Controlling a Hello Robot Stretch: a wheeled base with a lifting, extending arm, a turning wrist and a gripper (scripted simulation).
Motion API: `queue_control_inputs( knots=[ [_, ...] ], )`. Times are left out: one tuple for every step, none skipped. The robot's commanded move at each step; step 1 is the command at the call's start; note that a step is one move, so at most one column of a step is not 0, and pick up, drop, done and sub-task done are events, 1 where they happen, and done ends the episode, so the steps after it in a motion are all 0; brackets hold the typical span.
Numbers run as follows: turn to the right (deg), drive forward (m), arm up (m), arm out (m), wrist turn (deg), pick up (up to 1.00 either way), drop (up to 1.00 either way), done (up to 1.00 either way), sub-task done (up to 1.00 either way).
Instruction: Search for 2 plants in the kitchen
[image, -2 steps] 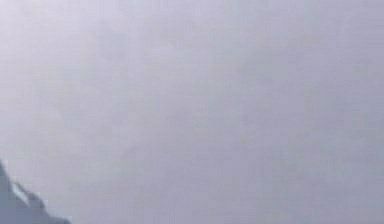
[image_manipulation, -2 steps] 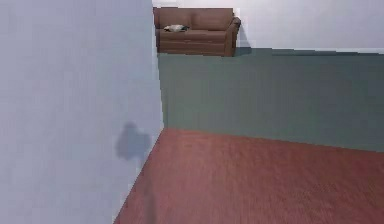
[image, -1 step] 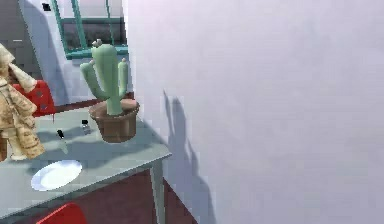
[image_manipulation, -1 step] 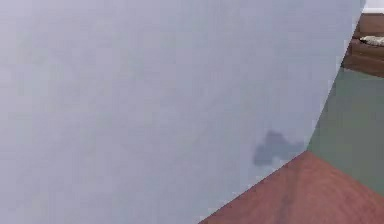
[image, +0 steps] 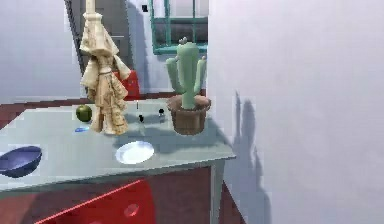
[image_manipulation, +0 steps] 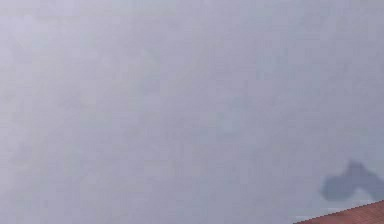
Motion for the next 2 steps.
queue_control_inputs(
  knots=[
    [0.0, 0.00, 0.00, 0.00, 0.0, 0.00, 0.00, 0.00, 1.00],
    [-45.0, 0.00, 0.00, 0.00, 0.0, 0.00, 0.00, 0.00, 0.00]
  ],
)
